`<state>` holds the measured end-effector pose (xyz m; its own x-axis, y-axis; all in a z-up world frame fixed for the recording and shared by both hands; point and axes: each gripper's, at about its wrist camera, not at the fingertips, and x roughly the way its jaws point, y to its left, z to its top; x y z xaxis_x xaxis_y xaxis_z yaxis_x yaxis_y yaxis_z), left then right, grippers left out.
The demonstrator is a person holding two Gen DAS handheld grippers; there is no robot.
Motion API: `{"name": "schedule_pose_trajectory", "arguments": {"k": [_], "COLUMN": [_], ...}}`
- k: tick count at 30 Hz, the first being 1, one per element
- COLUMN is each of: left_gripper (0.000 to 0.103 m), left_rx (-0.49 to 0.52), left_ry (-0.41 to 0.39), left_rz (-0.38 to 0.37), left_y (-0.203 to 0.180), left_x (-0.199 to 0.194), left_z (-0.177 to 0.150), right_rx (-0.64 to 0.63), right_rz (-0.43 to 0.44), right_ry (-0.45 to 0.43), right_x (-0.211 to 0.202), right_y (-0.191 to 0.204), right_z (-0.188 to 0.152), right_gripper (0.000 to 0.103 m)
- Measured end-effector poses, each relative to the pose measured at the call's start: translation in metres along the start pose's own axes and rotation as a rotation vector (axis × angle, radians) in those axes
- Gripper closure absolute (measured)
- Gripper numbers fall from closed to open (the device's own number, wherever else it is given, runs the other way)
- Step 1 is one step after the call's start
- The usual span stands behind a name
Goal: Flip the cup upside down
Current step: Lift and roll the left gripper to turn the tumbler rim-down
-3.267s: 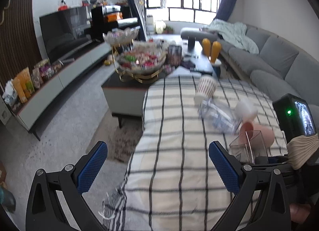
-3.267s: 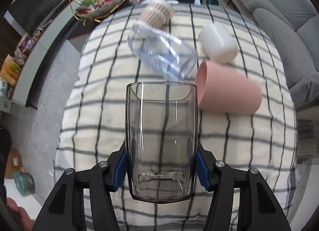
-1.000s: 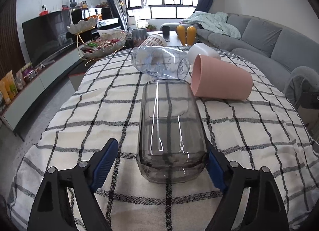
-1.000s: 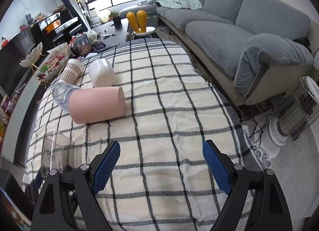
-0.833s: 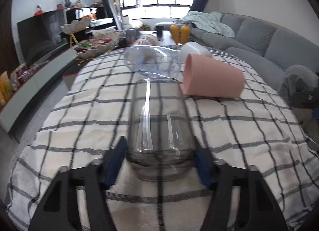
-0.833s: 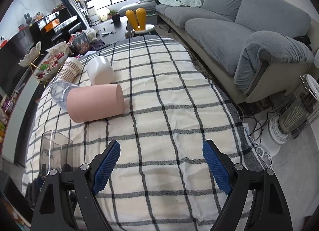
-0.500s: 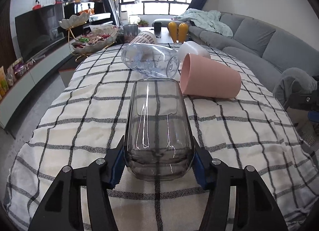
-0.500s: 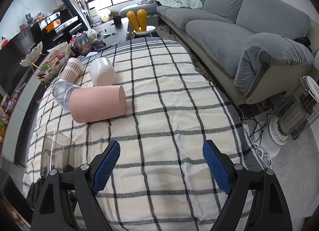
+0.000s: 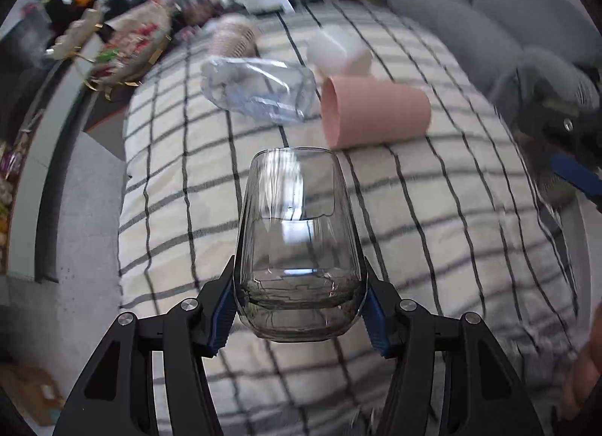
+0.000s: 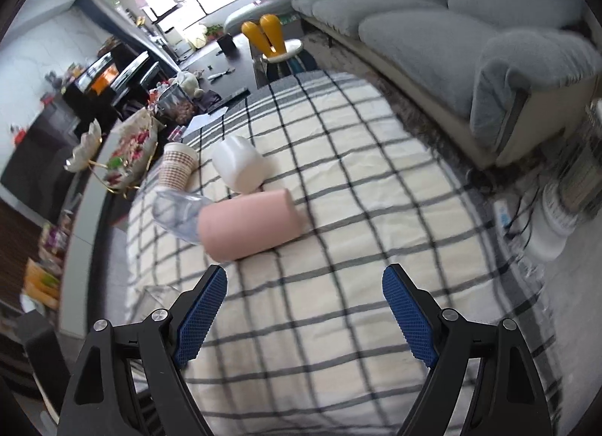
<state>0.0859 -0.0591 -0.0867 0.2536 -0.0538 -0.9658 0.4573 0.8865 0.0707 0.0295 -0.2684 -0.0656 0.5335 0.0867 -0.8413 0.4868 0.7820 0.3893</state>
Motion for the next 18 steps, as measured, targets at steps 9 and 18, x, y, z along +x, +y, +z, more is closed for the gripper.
{"name": "schedule_pose_trajectory", "arguments": {"k": [9, 18], "left_gripper": [0.046, 0.046], "left_rx": [-0.037, -0.028], "left_ry": [0.429, 0.691], "left_rz": [-0.107, -0.115], "left_y": [0.010, 0.002], "left_x": [0.030, 0.079], "left_z": [0.038, 0.061], "right_rx": [0.146, 0.230], "right_rz": [0.076, 0.068], "right_ry": [0.156, 0.245], "right_x": [0.028, 0.067], "right_y": [-0.007, -0.021], "right_z": [0.025, 0.045], "right_gripper": [0.018, 0.018]}}
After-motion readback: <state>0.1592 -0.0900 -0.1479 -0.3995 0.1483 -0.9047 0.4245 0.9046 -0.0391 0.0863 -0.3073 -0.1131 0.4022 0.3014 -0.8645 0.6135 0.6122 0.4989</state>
